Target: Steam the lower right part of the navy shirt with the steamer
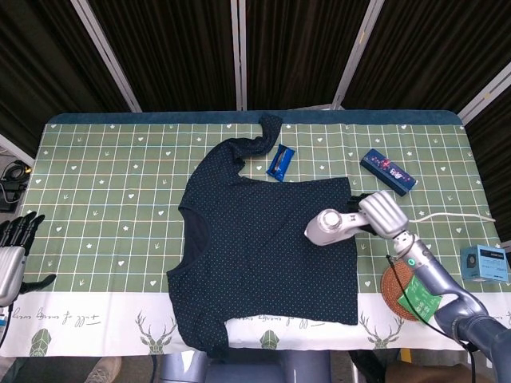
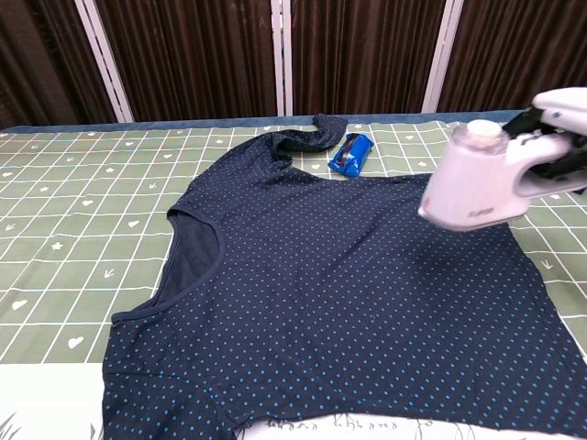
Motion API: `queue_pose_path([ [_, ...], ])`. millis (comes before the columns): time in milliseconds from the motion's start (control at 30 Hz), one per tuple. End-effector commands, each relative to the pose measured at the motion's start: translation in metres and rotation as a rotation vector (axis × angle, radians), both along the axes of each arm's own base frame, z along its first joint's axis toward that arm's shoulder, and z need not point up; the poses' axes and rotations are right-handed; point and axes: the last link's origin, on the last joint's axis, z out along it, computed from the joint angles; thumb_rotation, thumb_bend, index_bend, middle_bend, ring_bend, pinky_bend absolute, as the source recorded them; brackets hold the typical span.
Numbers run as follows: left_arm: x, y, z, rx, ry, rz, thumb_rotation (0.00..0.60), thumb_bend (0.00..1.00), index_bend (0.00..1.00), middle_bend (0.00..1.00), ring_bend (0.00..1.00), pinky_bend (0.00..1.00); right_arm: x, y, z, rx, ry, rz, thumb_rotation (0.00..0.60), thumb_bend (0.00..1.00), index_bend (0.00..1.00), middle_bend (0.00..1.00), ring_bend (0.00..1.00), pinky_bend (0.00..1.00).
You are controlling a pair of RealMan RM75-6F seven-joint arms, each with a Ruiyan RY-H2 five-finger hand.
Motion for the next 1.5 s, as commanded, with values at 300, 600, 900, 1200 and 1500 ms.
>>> queue_pose_path([
  [300,-0.005,0.003,0.0,-0.002,0.001,0.019,0.6,0.0,0.0,0.0,0.0,0.0,0.076,0.035,-0.059,0.192,-0.002,0.311,0.6,0.91,0.81,0.67,0.66,0.92],
  [600,-0.006,0.005,-0.002,-0.008,0.005,0.027,0.6,0.0,0.0,0.0,0.0,0.0,0.09,0.048,-0.092,0.253,0.065,0.42,0.6,0.91,0.81,0.67,0.66,0.92],
  [900,-0.008,0.006,-0.004,-0.012,0.014,0.033,0.6,0.0,0.0,0.0,0.0,0.0,0.084,0.05,-0.111,0.288,0.084,0.433,0.6,0.91,0.81,0.67,0.66,0.92],
  [1200,-0.009,0.006,-0.006,-0.014,0.022,0.038,0.6,0.0,0.0,0.0,0.0,0.0,0.057,0.041,-0.11,0.279,0.116,0.377,0.6,0.91,0.81,0.67,0.66,0.92],
  [1500,-0.01,0.006,-0.01,-0.023,0.033,0.041,0.6,0.0,0.0,0.0,0.0,0.0,0.017,0.033,-0.083,0.196,0.16,0.327,0.6,0.87,0.8,0.67,0.66,0.92],
])
